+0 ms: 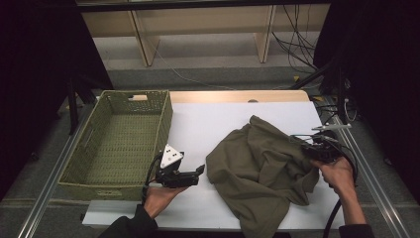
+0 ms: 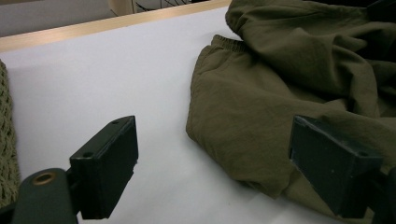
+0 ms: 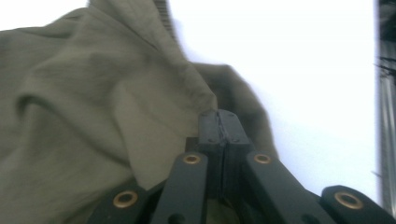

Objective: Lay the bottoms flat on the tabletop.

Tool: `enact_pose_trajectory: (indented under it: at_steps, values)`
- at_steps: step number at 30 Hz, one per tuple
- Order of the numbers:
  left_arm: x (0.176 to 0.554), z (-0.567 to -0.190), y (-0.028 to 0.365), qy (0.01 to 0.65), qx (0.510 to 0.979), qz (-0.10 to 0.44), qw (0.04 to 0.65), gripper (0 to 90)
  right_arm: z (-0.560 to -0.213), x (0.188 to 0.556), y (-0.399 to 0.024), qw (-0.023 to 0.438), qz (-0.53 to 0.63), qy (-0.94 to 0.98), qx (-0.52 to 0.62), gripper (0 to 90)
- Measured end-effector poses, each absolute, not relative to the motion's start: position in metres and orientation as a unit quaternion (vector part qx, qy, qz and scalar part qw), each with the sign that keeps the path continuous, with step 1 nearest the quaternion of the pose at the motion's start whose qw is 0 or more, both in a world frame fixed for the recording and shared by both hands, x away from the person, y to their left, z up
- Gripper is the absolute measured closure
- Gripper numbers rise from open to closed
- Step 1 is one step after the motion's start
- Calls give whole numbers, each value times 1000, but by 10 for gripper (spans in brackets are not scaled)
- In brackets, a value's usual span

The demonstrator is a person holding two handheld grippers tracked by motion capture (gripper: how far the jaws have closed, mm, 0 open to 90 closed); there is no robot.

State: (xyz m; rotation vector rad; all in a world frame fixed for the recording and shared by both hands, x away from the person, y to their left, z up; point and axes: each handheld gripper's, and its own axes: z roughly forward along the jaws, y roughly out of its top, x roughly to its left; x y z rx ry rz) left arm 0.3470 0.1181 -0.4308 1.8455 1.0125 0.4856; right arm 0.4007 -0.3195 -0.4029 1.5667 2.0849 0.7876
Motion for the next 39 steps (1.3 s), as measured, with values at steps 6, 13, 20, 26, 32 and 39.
enact_pose_trajectory:
  at_steps: [6, 13, 20, 26, 32, 39]
  values:
    - [347, -431, 118, 414, 754, 198, 470, 154, -411, 397, -349, 226, 264, 721, 600, 899]
    - [348, -431, 118, 414, 755, 199, 468, 154, -425, 392, -367, 226, 236, 704, 631, 897]
    - [347, -430, 118, 413, 754, 200, 470, 154, -436, 385, -370, 219, 213, 710, 634, 893]
    - [347, -431, 118, 413, 754, 200, 470, 154, -419, 384, -364, 239, 255, 701, 621, 586]
    - [347, -432, 116, 412, 756, 199, 468, 154, -380, 379, -327, 249, 336, 713, 562, 433]
    - [348, -432, 117, 412, 755, 197, 469, 154, -389, 388, -272, 200, 332, 766, 513, 389]
